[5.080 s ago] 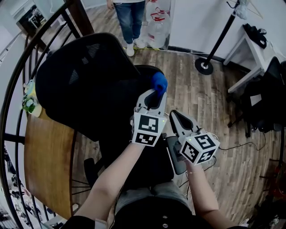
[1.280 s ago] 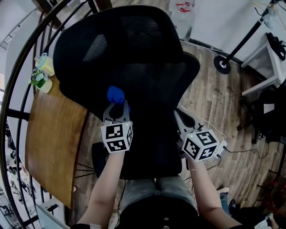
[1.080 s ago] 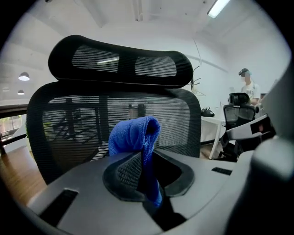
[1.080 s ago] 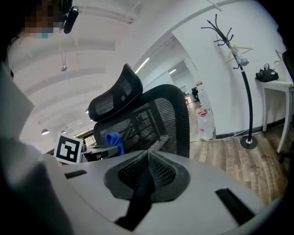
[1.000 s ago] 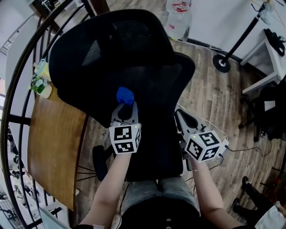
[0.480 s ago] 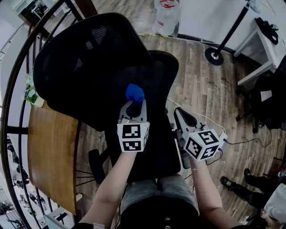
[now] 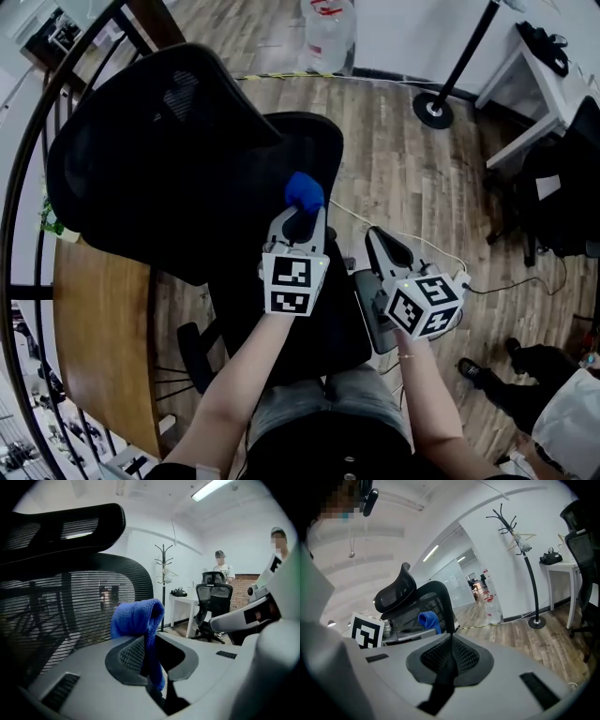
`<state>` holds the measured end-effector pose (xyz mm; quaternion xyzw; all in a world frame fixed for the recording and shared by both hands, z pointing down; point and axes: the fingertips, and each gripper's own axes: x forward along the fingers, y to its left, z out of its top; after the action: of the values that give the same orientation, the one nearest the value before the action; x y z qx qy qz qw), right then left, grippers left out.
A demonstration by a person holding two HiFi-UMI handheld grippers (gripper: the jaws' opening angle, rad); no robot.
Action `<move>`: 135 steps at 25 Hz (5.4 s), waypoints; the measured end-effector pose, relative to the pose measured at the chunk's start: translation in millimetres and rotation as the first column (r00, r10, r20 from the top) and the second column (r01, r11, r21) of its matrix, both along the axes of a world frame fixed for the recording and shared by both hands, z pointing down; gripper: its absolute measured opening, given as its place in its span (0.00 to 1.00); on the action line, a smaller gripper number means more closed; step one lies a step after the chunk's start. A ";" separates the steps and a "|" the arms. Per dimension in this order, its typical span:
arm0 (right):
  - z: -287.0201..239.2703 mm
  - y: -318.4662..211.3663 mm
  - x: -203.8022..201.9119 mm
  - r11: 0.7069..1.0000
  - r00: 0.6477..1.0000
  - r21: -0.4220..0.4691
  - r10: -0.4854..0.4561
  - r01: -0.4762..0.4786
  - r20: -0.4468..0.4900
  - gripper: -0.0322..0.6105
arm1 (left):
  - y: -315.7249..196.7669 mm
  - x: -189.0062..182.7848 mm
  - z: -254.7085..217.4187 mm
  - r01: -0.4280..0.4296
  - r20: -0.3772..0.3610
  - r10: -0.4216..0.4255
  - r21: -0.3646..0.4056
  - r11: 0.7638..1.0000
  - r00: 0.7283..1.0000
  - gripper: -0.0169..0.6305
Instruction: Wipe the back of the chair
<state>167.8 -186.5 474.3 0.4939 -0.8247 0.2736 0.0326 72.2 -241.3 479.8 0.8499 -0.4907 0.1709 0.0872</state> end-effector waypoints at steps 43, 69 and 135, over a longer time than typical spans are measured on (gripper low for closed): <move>20.1 57.4 -205.4 0.932 0.933 -0.052 -0.359 0.358 -0.010 0.10 | 128.0 -277.9 28.5 0.405 0.105 -0.399 -0.037 0.914 0.911 0.12; 43.4 60.4 -157.6 0.975 0.976 -0.090 -0.209 0.204 -0.053 0.10 | 102.4 -313.4 78.4 0.477 0.142 -0.463 -0.079 0.876 0.875 0.12; 8.4 43.5 19.0 0.997 0.997 -0.003 0.078 -0.078 0.014 0.10 | 66.6 21.3 5.5 -0.171 -0.060 0.167 -0.062 0.983 0.984 0.12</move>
<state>186.8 -143.0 482.7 0.5237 -0.8048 0.2791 0.0164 93.5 -174.8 485.3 0.8895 -0.4083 0.1706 0.1140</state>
